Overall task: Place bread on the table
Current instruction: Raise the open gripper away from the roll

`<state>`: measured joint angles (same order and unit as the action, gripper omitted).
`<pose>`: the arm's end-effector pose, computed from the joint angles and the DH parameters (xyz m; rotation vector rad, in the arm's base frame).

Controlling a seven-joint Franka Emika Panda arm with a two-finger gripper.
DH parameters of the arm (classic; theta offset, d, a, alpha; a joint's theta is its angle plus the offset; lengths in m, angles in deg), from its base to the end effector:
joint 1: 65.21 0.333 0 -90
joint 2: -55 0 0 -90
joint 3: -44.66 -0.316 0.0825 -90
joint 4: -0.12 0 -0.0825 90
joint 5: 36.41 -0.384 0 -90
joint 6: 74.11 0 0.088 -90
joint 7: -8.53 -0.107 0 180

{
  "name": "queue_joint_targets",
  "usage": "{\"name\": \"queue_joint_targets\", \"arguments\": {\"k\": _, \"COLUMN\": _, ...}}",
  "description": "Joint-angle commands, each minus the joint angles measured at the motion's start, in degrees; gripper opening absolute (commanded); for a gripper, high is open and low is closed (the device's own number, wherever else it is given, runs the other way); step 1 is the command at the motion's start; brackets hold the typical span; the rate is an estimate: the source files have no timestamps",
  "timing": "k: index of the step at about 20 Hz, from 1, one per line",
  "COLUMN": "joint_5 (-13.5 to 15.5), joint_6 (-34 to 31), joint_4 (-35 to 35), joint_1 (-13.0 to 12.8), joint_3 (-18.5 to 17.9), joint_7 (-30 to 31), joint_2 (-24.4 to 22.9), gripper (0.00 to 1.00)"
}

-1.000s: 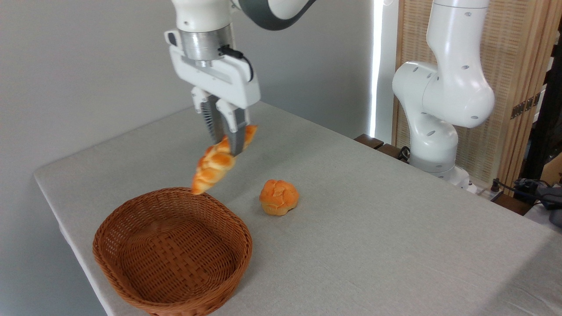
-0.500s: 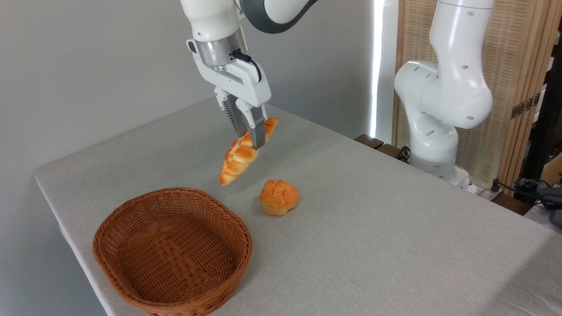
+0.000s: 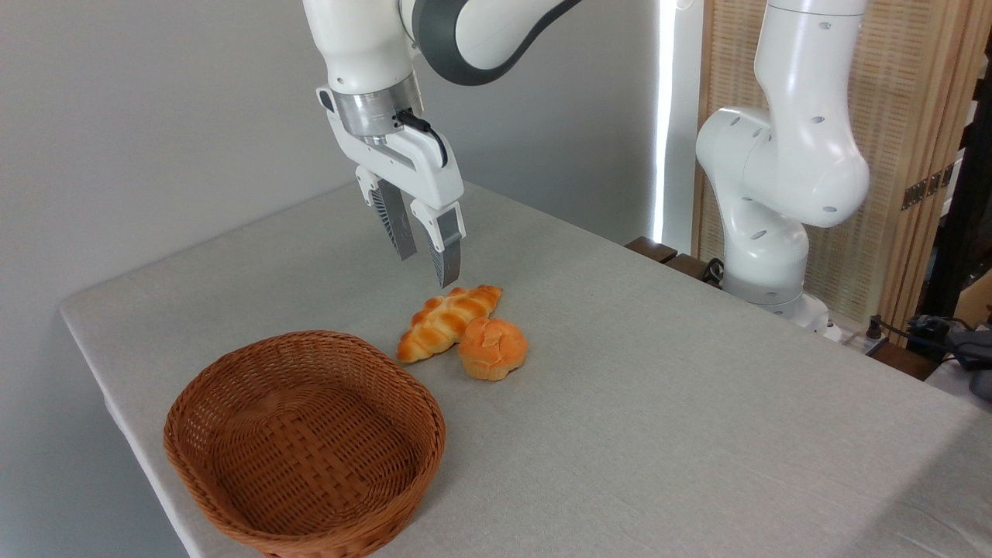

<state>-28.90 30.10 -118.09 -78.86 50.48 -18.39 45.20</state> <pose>0.4654 -0.1783 0.5023 2.8049 -1.1376 -0.1007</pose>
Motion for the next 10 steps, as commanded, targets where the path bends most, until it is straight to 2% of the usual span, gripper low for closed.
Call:
{"name": "queue_joint_targets", "arguments": {"k": 1, "joint_5": 0.6, "joint_6": 0.2, "joint_4": 0.0, "joint_1": -0.3, "joint_3": -0.5, "joint_7": -0.9, "joint_2": -0.4, "gripper": 1.0}}
{"name": "queue_joint_targets", "arguments": {"k": 4, "joint_5": -0.4, "joint_6": 1.2, "joint_4": 1.3, "joint_1": -0.2, "joint_3": -1.0, "joint_7": -1.3, "joint_2": -0.4, "gripper": 1.0}}
{"name": "queue_joint_targets", "arguments": {"k": 7, "joint_5": -2.1, "joint_6": 5.3, "joint_4": 3.0, "joint_1": 0.8, "joint_3": -1.4, "joint_7": -1.4, "joint_2": -0.4, "gripper": 1.0}}
{"name": "queue_joint_targets", "arguments": {"k": 10, "joint_5": -2.3, "joint_6": 8.5, "joint_4": 5.3, "joint_1": 1.6, "joint_3": -4.7, "joint_7": -1.4, "joint_2": -0.2, "gripper": 1.0}}
